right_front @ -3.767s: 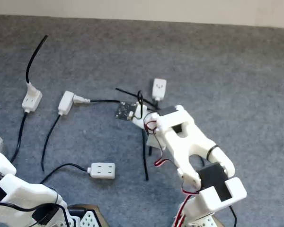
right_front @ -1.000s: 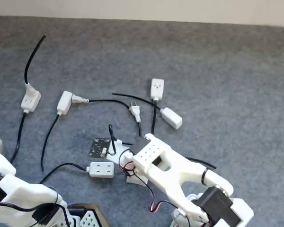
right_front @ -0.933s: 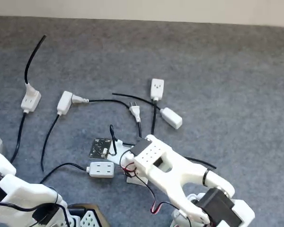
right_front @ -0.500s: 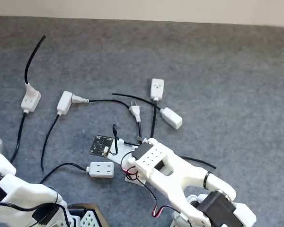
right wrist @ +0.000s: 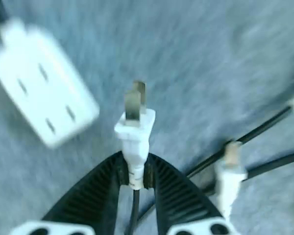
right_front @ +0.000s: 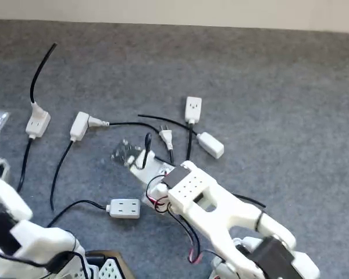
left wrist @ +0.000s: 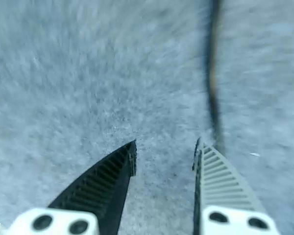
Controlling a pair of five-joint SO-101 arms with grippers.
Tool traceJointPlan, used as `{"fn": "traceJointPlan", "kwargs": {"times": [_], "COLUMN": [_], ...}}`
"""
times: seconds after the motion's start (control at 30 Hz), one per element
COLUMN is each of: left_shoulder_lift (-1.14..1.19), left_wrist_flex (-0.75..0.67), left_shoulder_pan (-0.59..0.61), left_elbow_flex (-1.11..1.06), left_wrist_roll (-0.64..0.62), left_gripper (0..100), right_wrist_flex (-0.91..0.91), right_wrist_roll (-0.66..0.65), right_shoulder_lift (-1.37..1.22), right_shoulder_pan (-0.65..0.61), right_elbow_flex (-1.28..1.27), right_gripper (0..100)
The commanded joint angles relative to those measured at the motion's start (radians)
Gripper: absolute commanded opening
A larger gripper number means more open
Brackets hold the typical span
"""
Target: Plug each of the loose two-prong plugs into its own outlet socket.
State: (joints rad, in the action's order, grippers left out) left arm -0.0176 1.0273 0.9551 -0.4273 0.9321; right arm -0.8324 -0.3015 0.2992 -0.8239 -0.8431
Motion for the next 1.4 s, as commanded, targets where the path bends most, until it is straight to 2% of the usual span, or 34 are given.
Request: {"fn": "traceJointPlan", "kwargs": {"times": [0.0,0.13,0.27,0.47,0.63,0.73,0.87,1.03,1.13,1.37], "left_shoulder_lift": [-0.17,-0.335,-0.501,-0.76,-0.977,-1.092,-1.222,-1.392,-1.521,-1.733], "left_wrist_flex": [0.172,0.216,0.285,0.215,0.066,0.038,0.063,0.17,0.222,0.27], "left_shoulder_pan": [-0.143,-0.288,-0.432,-0.613,-0.662,-0.688,-0.748,-0.862,-0.906,-0.917], "left_elbow_flex": [0.093,0.097,0.094,-0.081,-0.308,-0.398,-0.479,-0.584,-0.654,-0.768], "left_wrist_roll": [-0.083,-0.187,-0.288,-0.399,-0.482,-0.516,-0.551,-0.585,-0.615,-0.644], "left_gripper": [21,23,30,34,35,35,35,35,35,35], "right_wrist_flex": [0.117,0.232,0.242,0.242,0.243,0.26,0.265,0.263,0.263,0.265], "right_wrist_roll": [0.063,0.104,0.106,0.11,0.114,0.141,0.149,0.198,0.272,0.299], "right_shoulder_lift": [0.246,0.492,0.67,0.687,0.602,0.572,0.536,0.501,0.489,0.493], "right_shoulder_pan": [0.004,0.004,-0.038,-0.153,-0.208,-0.232,-0.232,-0.225,-0.193,-0.143], "right_elbow_flex": [-0.015,-0.182,-0.286,-0.346,-0.346,-0.348,-0.343,-0.341,-0.337,-0.334], "right_gripper": [0.7,0.7,0.7,0.6,0.6,0.6,0.6,0.6,0.6,0.6]}}
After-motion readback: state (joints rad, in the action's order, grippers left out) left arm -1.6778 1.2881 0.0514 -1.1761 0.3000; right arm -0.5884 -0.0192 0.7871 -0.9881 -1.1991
